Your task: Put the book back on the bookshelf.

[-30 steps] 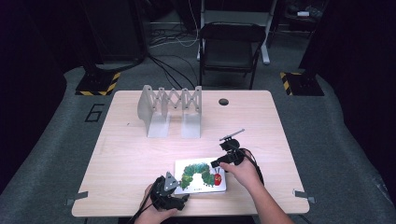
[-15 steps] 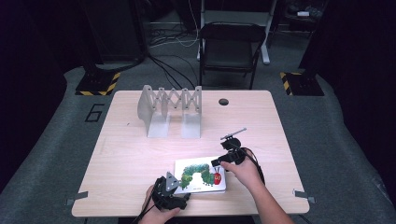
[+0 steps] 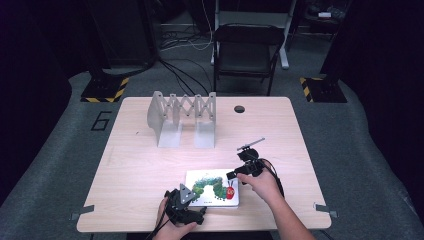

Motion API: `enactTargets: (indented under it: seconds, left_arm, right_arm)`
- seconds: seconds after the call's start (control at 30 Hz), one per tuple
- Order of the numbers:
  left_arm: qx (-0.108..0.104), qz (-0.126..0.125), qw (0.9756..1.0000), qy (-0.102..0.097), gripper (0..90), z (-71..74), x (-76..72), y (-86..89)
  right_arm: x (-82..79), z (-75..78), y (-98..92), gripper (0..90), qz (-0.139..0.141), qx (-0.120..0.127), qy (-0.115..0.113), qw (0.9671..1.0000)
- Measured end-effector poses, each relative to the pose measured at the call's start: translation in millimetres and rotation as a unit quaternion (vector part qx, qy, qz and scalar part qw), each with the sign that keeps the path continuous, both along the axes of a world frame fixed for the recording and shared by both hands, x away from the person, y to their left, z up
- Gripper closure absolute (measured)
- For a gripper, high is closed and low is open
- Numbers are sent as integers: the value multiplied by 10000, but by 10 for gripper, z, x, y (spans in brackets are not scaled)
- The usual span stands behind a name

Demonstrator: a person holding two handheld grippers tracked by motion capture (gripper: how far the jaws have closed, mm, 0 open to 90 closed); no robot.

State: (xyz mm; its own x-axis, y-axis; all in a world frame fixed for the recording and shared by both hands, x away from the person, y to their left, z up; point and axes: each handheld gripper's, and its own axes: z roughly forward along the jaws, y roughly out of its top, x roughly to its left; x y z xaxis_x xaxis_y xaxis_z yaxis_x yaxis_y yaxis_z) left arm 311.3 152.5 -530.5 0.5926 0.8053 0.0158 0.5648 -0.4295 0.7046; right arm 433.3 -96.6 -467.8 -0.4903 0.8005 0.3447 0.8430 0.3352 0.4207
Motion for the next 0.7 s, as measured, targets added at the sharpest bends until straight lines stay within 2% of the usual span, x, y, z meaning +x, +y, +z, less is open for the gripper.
enactTargets:
  seconds: [0.07,0.1,0.17,0.23,0.4,0.47,0.7]
  left_arm:
    - [-4,27,10000,-26,1,-2,6,12]
    - [-94,52,9999,23,1,-6,0,10]
    - [-75,44,10000,-38,2,-12,-5,19]
    - [-147,64,9999,-62,5,-20,-7,22]
    - [-125,34,9999,-93,8,-20,-10,43]
    - [-159,69,9997,-162,10,-32,-17,42]
    - [-154,88,9997,-196,12,-34,-18,42]
  right_arm:
    - [-2,0,2,434,21,26,2,10000]
    - [-5,4,4,434,8,41,24,10000]
    - [-1,1,-4,434,38,76,-13,10000]
    - [2,-5,-11,436,21,108,9,9999]
    - [9,-21,-20,443,-10,167,64,9998]
    - [19,-43,-29,445,3,195,74,9998]
    - [28,-94,-32,447,-34,176,181,9997]
